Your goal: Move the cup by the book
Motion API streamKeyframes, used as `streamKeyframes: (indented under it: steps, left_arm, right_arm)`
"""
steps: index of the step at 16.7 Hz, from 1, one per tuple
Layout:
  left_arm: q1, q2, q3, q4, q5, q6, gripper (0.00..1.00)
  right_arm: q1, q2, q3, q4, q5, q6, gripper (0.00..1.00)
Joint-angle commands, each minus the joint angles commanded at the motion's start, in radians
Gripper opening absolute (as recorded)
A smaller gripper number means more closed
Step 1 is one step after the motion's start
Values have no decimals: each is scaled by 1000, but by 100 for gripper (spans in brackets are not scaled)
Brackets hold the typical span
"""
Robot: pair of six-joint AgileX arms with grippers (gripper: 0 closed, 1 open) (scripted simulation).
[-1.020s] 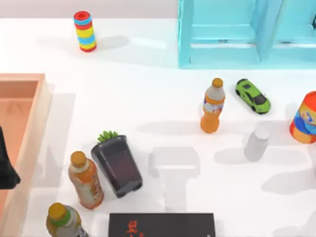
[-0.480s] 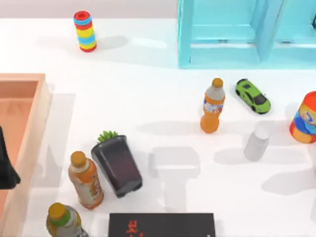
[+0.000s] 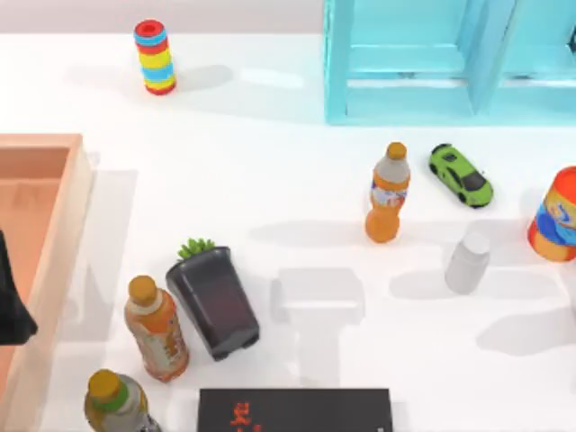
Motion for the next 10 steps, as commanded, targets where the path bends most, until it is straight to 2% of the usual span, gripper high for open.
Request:
streamKeyframes:
  steps: [3,10]
  left_arm:
    - [0,0,0,0,0,0,100]
    - [0,0,0,0,0,0,100]
  right_arm:
    - [0,22,-54,70,0,3,100]
    - [0,114,-274,393,0,5,100]
